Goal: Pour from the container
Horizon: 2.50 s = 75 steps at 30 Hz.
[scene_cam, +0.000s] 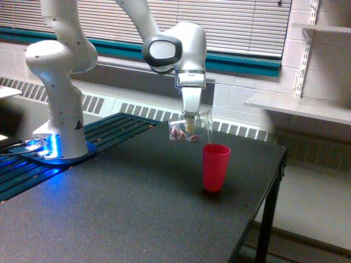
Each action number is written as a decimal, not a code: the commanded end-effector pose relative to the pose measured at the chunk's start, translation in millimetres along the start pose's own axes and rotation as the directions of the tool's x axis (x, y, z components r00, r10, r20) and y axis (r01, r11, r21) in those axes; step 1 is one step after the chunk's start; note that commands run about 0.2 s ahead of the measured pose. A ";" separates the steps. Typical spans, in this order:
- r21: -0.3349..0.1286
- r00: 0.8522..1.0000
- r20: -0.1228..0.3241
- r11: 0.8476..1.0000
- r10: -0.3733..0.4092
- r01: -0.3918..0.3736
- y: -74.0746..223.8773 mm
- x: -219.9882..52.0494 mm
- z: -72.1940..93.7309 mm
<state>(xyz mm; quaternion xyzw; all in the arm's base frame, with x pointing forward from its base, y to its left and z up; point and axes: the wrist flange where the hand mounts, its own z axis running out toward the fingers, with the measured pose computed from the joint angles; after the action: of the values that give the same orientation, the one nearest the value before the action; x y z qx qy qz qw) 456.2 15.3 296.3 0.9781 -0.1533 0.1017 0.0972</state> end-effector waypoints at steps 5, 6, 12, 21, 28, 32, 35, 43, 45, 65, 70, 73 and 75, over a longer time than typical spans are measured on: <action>-0.061 0.999 0.008 0.997 -0.053 0.053 -18.7 5.9 -3.3; -0.065 0.998 0.009 0.996 -0.056 0.056 -19.3 6.5 -3.1; -0.086 0.998 0.018 0.994 -0.066 0.068 -19.4 7.7 -0.3; -0.110 0.997 0.023 0.991 -0.070 0.072 -12.5 11.6 0.2; -0.129 0.998 0.027 0.990 -0.062 0.064 -2.6 14.5 -1.3; -0.139 0.997 0.034 0.987 -0.072 0.076 -3.0 14.6 -1.4; -0.145 0.996 0.038 0.986 -0.083 0.088 -5.7 15.1 -1.3; -0.158 0.991 0.050 0.979 -0.122 0.128 -17.2 15.3 -0.5; -0.163 0.990 0.055 0.977 -0.131 0.138 -19.5 15.6 0.2; -0.198 0.985 0.077 0.966 -0.155 0.168 -19.3 20.2 6.1; -0.200 0.986 0.073 0.966 -0.152 0.164 -17.9 20.8 4.6; -0.199 0.986 0.072 0.966 -0.151 0.163 -17.1 20.2 4.2; -0.198 0.986 0.072 0.967 -0.151 0.162 -16.9 19.7 4.0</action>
<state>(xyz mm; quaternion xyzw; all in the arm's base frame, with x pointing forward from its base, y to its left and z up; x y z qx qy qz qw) 480.2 27.0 289.2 0.9751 -0.0922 0.0462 0.1965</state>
